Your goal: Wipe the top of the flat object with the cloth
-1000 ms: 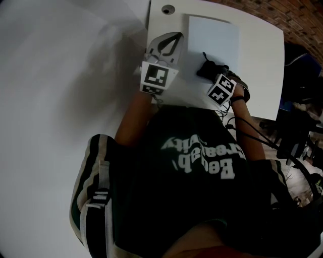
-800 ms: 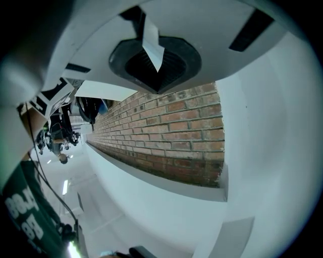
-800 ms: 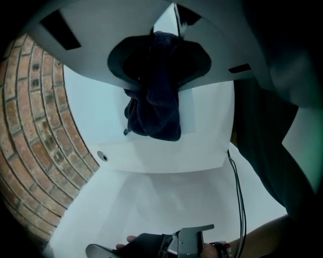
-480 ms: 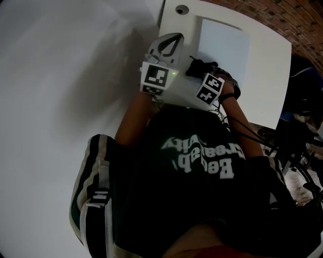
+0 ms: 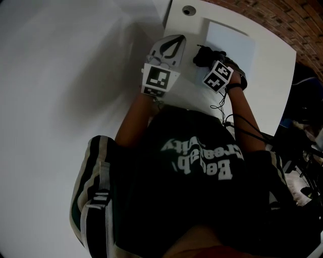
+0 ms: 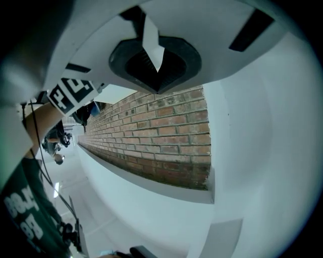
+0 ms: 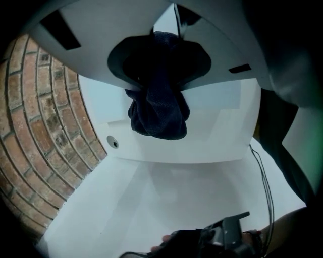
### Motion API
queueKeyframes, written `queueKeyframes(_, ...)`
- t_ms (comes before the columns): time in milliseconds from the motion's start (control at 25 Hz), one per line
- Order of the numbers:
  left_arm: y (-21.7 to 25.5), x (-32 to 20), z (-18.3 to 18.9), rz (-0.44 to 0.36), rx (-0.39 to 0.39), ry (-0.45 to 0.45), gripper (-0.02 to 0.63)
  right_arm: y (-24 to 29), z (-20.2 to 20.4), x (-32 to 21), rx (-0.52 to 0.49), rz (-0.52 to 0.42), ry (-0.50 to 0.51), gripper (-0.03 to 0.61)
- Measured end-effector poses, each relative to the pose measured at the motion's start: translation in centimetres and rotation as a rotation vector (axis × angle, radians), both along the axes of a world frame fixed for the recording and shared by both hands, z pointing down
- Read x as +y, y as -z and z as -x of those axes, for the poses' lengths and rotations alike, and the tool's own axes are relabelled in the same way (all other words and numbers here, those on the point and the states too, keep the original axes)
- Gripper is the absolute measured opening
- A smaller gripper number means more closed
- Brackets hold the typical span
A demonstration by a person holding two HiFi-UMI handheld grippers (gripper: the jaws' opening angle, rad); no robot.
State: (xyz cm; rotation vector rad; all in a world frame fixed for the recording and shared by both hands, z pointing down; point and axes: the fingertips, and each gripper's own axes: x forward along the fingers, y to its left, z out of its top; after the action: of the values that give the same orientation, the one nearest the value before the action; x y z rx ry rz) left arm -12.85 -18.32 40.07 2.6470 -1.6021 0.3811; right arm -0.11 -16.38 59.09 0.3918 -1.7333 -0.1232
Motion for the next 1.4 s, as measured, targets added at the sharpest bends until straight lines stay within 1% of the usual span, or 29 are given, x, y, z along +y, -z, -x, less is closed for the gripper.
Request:
queueKeyframes(200,-0.1,-0.1,1.2,0.013,-0.007,0.035,-0.003,0.3,0.2,-6.0,0.01,-0.052,-0.004,0.063)
queueKeyframes(400,-0.6,-0.2,2.7,0.025,-0.042,0.081,-0.003,0.0,0.2,-10.6,0.042,-0.097,-0.004,0.063)
queueKeyframes(600,-0.1,-0.1,2.6,0.036,-0.045,0.091,-0.003,0.5,0.8,-13.3,0.033,-0.135,-0.023,0.063)
queueKeyframes(680,0.1,-0.2,2.1,0.047,-0.05,0.09,-0.003,0.8,0.7,-13.5,0.018,-0.129,-0.027,0.063)
queueKeyframes(800,0.2,-0.3,1.6,0.063,-0.081,0.083,-0.003,1.0,0.0,-13.3,0.001,-0.13,-0.031,0.061)
queueKeyframes(880,0.1,-0.5,1.2,0.063,-0.077,0.078,-0.003,1.0,-1.2,-13.2,0.006,-0.128,-0.049,0.061)
queueKeyframes(1040,-0.2,-0.8,0.5,0.027,-0.047,0.044,-0.003,0.7,-4.7,-13.3,0.038,-0.134,-0.109,0.063)
queueKeyframes(1160,-0.2,-0.9,-0.3,0.032,-0.047,0.033,-0.003,0.8,-7.9,-13.5,0.056,-0.142,-0.161,0.061)
queueKeyframes(1280,-0.4,-1.3,-1.8,0.038,-0.038,0.004,-0.003,0.9,-11.5,-14.1,0.06,-0.145,-0.225,0.061)
queueKeyframes(1400,-0.3,-1.7,-2.8,0.036,-0.028,-0.013,-0.003,0.9,-13.7,-14.5,0.053,-0.148,-0.278,0.061)
